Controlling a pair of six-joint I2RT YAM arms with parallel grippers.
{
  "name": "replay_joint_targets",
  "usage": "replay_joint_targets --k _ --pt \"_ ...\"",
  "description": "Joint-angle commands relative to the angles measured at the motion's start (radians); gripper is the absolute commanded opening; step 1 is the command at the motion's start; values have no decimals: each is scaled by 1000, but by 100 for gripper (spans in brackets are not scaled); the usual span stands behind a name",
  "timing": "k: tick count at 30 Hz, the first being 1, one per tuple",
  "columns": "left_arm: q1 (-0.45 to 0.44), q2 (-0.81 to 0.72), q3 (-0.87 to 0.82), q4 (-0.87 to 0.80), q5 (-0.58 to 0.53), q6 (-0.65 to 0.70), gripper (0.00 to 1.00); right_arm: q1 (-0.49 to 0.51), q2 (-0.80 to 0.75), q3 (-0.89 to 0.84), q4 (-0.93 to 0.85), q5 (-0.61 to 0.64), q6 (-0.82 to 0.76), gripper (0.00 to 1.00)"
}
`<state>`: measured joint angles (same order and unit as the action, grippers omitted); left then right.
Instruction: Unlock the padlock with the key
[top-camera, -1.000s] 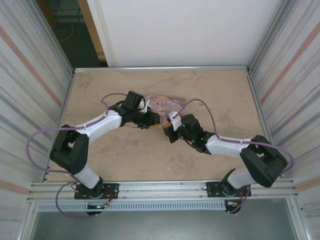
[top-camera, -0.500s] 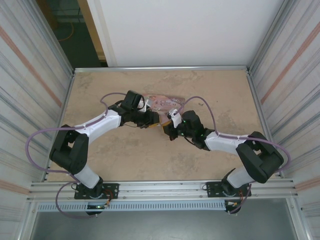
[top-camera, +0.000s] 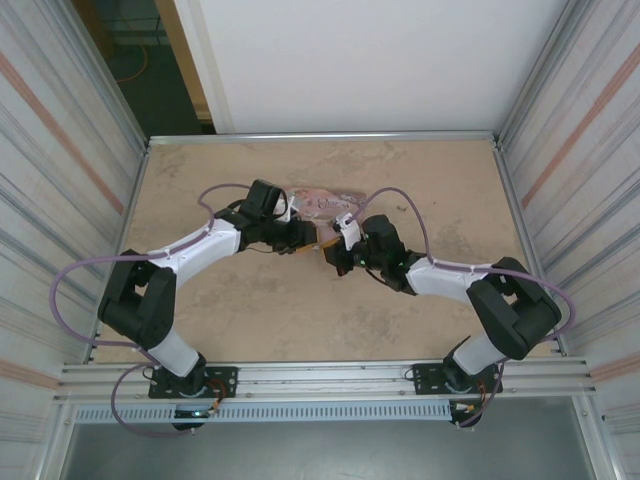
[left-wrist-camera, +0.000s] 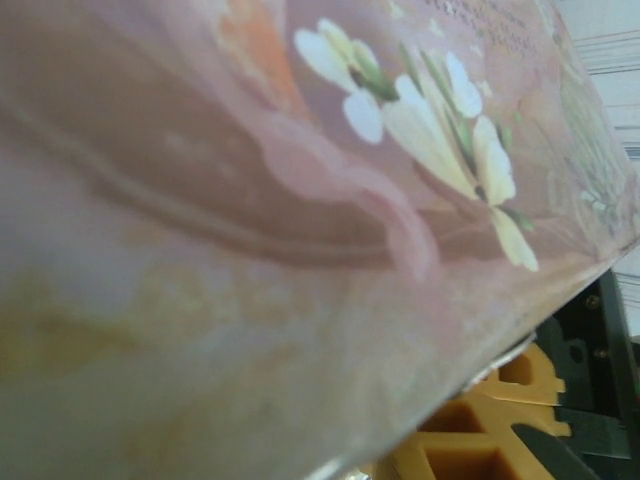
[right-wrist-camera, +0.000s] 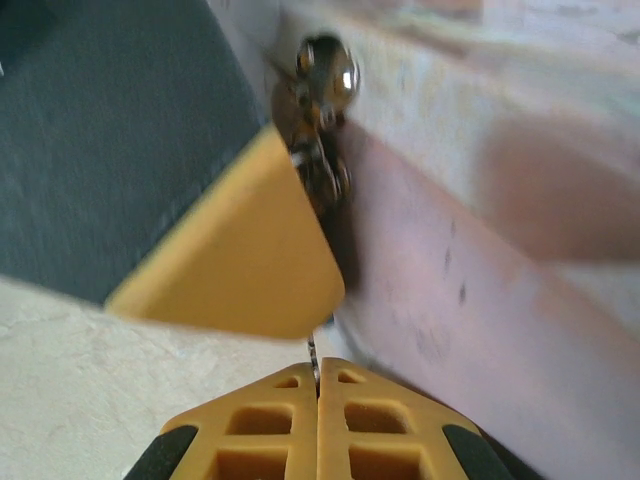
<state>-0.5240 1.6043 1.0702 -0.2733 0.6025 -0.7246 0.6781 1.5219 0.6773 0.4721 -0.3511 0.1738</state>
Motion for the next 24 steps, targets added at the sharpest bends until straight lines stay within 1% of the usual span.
replay_joint_targets --k 1,10,18,24 --pt "-30 -41 -6 23 83 14 0 -11 -5 99 180 -30 12 0" --pt "-39 -40 -10 26 79 10 0 -11 23 140 204 -53 24 0" --pt "-39 -33 -25 67 85 -12 0 -12 27 101 193 -33 30 0" --pt "-34 10 -46 137 79 -35 0 -13 49 46 171 -1 26 0"
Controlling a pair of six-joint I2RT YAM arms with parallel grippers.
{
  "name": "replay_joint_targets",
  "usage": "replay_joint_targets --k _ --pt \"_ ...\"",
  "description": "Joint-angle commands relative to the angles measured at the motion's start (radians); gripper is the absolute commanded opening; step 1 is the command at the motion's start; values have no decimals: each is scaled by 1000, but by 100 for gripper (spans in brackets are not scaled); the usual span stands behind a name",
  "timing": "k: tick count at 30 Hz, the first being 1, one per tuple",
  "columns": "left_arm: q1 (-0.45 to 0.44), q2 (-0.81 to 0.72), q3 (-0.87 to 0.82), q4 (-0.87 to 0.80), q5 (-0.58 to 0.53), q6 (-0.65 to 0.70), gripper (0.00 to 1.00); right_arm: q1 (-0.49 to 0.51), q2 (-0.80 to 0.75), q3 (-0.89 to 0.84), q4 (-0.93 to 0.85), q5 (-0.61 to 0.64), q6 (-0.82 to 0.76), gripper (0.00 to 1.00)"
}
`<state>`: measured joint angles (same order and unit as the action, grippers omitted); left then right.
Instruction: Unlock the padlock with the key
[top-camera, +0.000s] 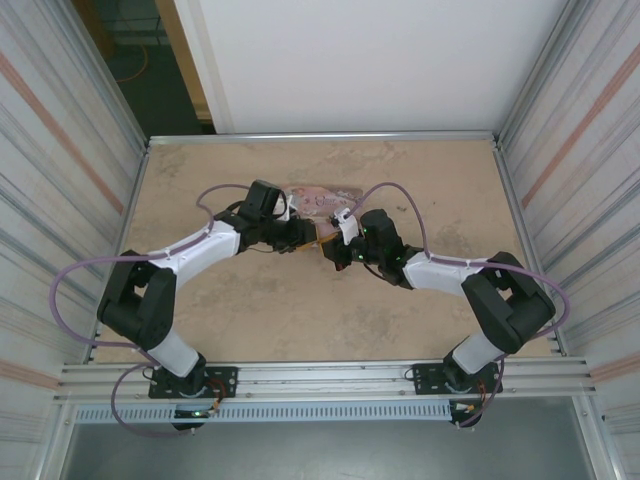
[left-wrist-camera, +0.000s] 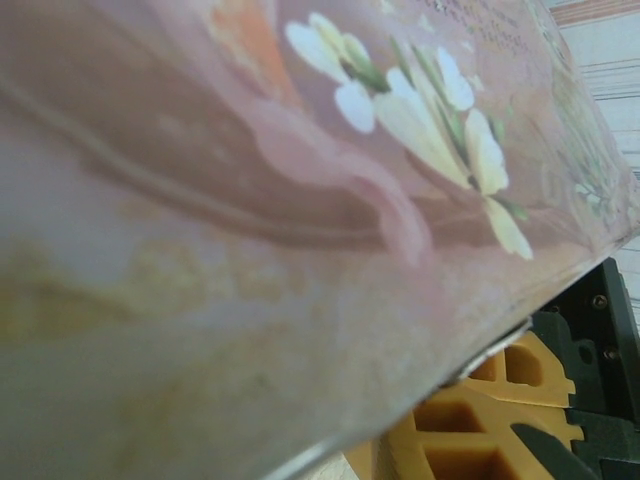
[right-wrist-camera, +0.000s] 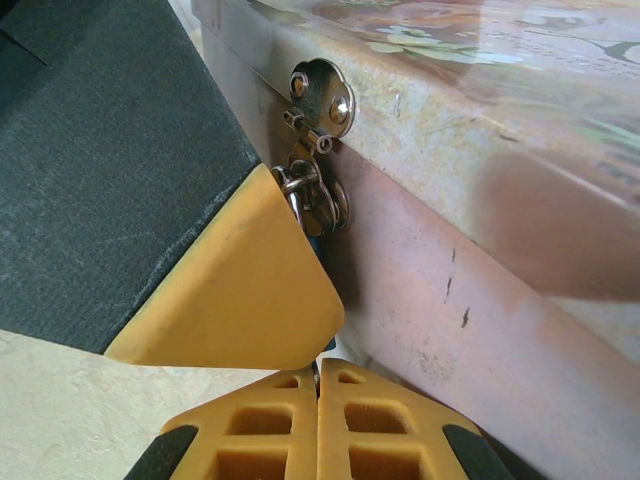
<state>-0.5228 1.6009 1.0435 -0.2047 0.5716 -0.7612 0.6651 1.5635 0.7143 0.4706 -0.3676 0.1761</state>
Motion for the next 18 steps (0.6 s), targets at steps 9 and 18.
replay_joint_targets --k 9,18 --pt "-26 111 -39 194 106 -22 0 -2 87 -56 198 45 47 0" --pt "-17 165 -64 261 97 -33 9 -6 164 -76 211 51 71 0"
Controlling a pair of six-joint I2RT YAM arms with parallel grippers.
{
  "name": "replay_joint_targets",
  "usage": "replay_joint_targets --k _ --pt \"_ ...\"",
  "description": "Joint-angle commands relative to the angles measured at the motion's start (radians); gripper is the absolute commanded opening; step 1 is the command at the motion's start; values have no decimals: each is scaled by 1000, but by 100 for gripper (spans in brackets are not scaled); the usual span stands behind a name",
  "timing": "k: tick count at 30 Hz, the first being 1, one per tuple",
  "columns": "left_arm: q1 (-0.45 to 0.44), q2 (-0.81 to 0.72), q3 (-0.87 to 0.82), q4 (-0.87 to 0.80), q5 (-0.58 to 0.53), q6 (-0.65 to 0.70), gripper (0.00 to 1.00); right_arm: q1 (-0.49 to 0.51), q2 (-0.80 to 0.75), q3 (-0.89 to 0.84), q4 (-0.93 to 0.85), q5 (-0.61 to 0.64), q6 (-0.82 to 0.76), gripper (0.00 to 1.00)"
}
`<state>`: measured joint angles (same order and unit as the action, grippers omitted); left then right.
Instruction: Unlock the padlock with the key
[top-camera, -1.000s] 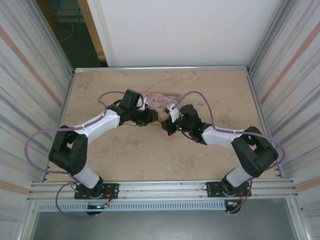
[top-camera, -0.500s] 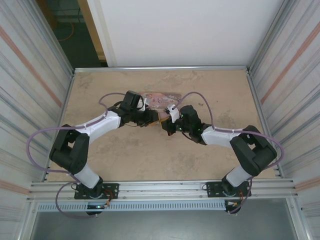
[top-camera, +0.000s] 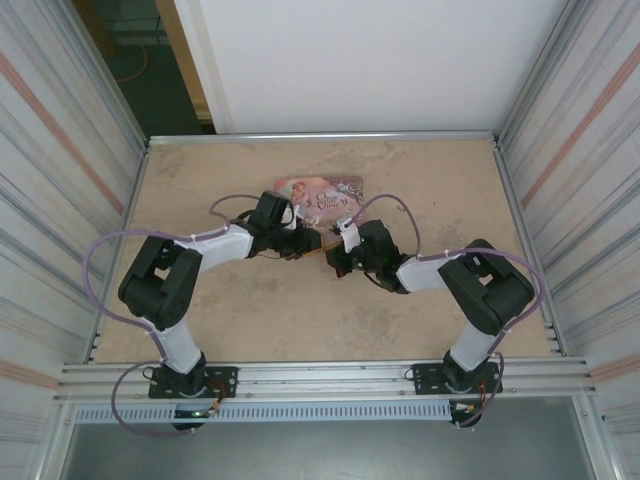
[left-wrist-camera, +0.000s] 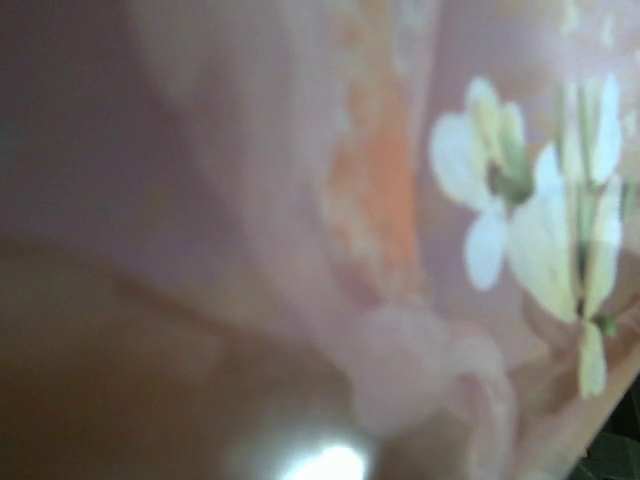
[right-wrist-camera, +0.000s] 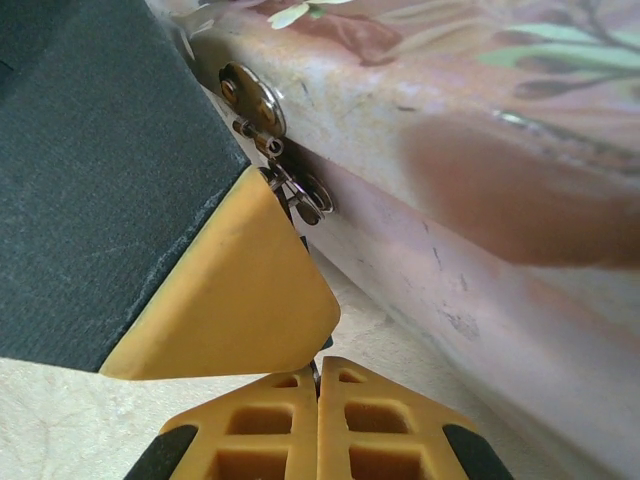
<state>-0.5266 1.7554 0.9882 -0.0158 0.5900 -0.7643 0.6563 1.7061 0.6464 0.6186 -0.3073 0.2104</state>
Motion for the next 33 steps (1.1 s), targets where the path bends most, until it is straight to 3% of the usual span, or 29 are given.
replay_joint_targets --k 1,14,24,33 --pt "-11 13 -14 80 77 -33 11 3 29 -9 65 -9 38 0" --pt "12 -39 -50 80 57 -14 39 -4 80 -16 72 2 58 0" --pt "36 -153 -124 73 18 -6 47 -13 74 -1 32 -31 78 0" --pt "98 -337 -307 221 -38 -67 52 -22 44 53 -115 -93 127 0"
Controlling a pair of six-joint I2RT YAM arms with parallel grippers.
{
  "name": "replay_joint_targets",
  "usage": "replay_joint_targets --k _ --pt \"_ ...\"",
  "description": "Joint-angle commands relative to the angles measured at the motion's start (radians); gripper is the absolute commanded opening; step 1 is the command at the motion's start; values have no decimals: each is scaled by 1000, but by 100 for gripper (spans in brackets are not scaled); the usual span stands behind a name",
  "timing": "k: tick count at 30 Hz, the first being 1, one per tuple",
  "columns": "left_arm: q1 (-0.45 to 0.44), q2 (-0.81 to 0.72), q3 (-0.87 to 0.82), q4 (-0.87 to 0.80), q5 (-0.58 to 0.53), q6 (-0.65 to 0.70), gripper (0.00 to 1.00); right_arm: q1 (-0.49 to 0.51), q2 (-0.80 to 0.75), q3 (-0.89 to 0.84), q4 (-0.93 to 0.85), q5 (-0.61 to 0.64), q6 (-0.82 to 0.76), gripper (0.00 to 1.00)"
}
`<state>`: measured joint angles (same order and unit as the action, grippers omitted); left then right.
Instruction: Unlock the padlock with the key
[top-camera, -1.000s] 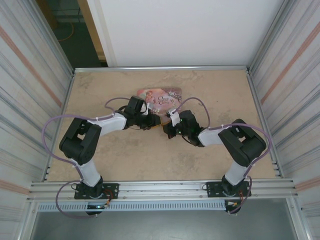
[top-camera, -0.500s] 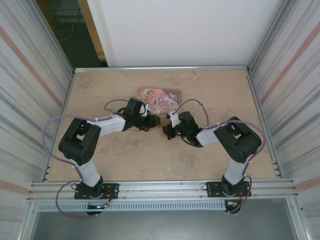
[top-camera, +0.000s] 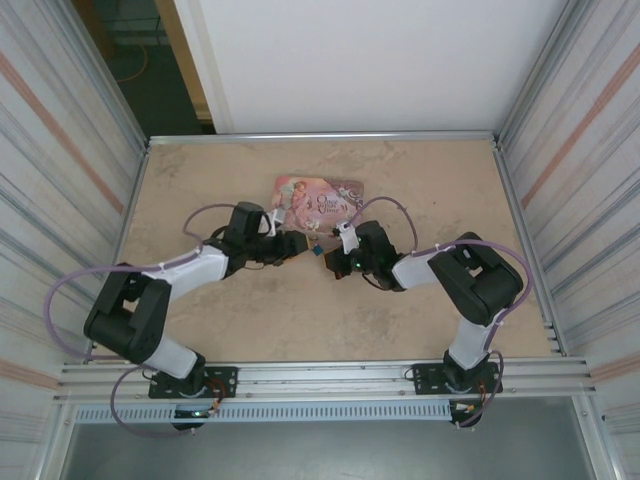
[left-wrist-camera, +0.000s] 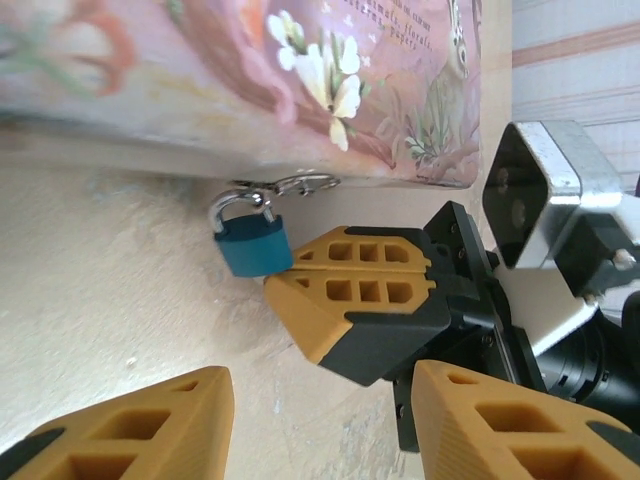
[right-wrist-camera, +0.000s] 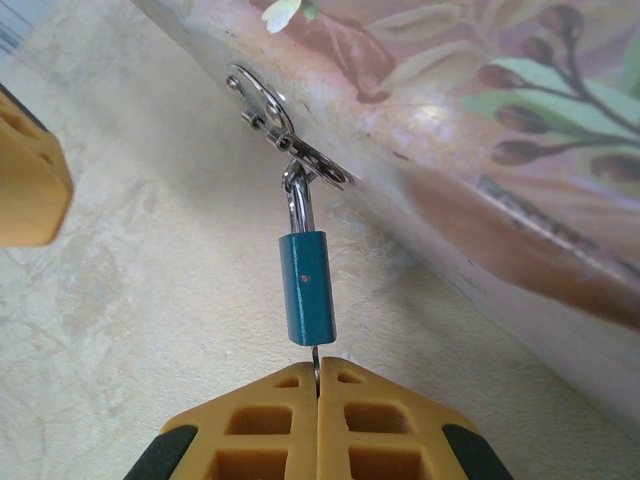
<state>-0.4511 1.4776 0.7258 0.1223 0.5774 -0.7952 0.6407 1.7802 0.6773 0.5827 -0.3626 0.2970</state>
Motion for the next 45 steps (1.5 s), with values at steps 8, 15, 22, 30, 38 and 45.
replay_joint_targets --k 8,15,22,30,38,45 --pt "54 -160 -182 261 -51 -142 56 -25 -71 53 -175 -95 90 0" --pt "61 -166 -295 481 -59 -282 59 -33 -91 95 -242 -158 164 0" --pt "60 -137 -348 589 -60 -356 60 -21 -111 103 -260 -171 253 0" --pt "57 -50 -377 722 -45 -433 61 4 -120 110 -248 -152 380 0" --pt "35 29 -370 789 -44 -455 61 22 -108 120 -214 -139 506 0" --pt "24 68 -361 816 -44 -466 59 30 -99 128 -194 -133 568 0"
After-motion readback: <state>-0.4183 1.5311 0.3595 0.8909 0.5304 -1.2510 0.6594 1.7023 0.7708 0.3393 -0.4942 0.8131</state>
